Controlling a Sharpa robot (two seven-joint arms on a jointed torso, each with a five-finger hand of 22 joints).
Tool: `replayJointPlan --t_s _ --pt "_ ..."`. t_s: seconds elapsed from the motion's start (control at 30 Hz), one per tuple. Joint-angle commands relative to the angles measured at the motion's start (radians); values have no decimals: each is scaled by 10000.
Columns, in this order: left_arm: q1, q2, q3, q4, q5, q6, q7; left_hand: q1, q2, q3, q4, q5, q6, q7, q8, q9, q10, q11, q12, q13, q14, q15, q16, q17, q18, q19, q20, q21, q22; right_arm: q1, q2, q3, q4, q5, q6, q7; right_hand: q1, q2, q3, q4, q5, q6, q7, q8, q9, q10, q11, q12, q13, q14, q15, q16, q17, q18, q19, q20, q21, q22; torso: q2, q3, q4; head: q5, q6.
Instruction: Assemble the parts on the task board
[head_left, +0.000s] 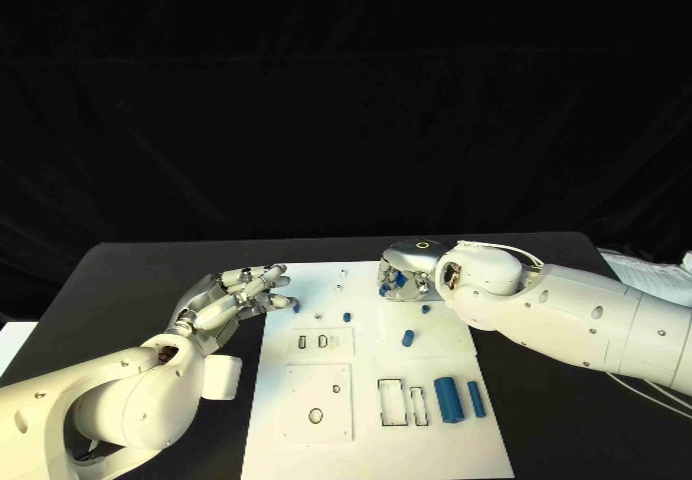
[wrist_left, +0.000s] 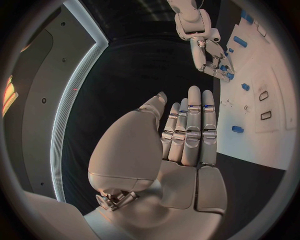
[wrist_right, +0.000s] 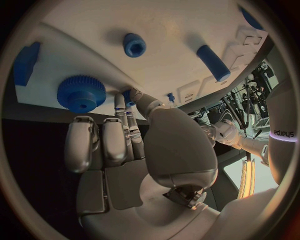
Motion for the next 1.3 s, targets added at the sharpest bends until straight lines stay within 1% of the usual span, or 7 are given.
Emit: replayJointPlan --t_s 0.03,0.4,0.53,0.67,0.73,1.07,1.3 --pt "12 15 9 5 -58 20 8 39 39 68 12 -37 -8 72 -74 -9 -61 30 -41 -7 5 38 -52 20 122 46 50 -43 -19 -34 5 -25 24 -121 -367 -124 115 267 139 112 -74 227 -174 90 235 120 -6 18 24 415 -48 51 6 -192 67 -23 76 71 15 0 23 -1 18" --pt "12 3 9 -27 -58 7 -16 112 68 158 -56 -30 -6 80 -113 -3 -97 37 -39 -6 -31 42 -95 73 119 39 48 -56 -34 9 96 10 187 -7 -1228 -550 -36 118 176 334 -262 260 -203 60 324 189 -23 -19 10 397 -74 94 4 -201 52 -34 154 154 29 -18 63 18 107" --pt "12 18 9 -46 -58 22 -29 115 70 163 -59 -29 -6 80 -115 -3 -99 38 -39 -6 -33 42 -97 75 119 38 48 -57 -35 92 328 24 27 -58 -1562 -705 -70 89 184 392 -293 254 -197 45 340 183 -20 -27 4 390 -74 92 -15 -202 47 -31 168 169 52 -8 87 33 140" --pt "15 22 9 -22 -58 34 -35 126 70 180 -72 -29 -5 82 -122 -2 -104 39 -38 -6 -42 44 -107 84 118 35 48 -60 -39 158 582 29 -168 -88 -1761 -740 -97 62 186 435 -306 246 -192 31 349 173 -15 -31 0 385 -74 93 -23 -204 45 -28 179 183 67 -27 123 25 146" --pt "16 17 9 1 -58 41 -35 126 70 180 -72 -29 -5 82 -122 -2 -104 39 -38 -6 -42 44 -107 84 118 35 48 -60 -39 183 726 30 -277 -102 -1834 -729 -97 62 186 435 -306 246 -192 31 349 173 -15 -31 0 385 -74 93 -23 -204 45 -28 179 183 85 -20 98 49 158" --pt "46 24 20 66 -58 70 -38 127 73 192 -77 -30 1 82 -126 0 -104 40 -36 -5 -56 47 -119 91 116 29 50 -64 -42 213 1322 30 -845 -105 -1943 -558 -134 -3 192 509 -302 216 -173 -6 366 130 0 -41 -11 377 -65 104 -25 -207 39 -20 203 213 162 -42 203 -11 184" --pt "62 22 26 78 -58 69 -48 127 73 192 -77 -30 1 82 -126 0 -104 40 -36 -5 -56 47 -119 91 116 29 50 -64 -42 202 1583 28 -1146 -87 -1839 -442 -163 -46 182 554 -304 211 -166 -20 377 118 7 -38 -12 376 -59 116 -17 -209 37 -13 216 229 198 -44 239 0 165"
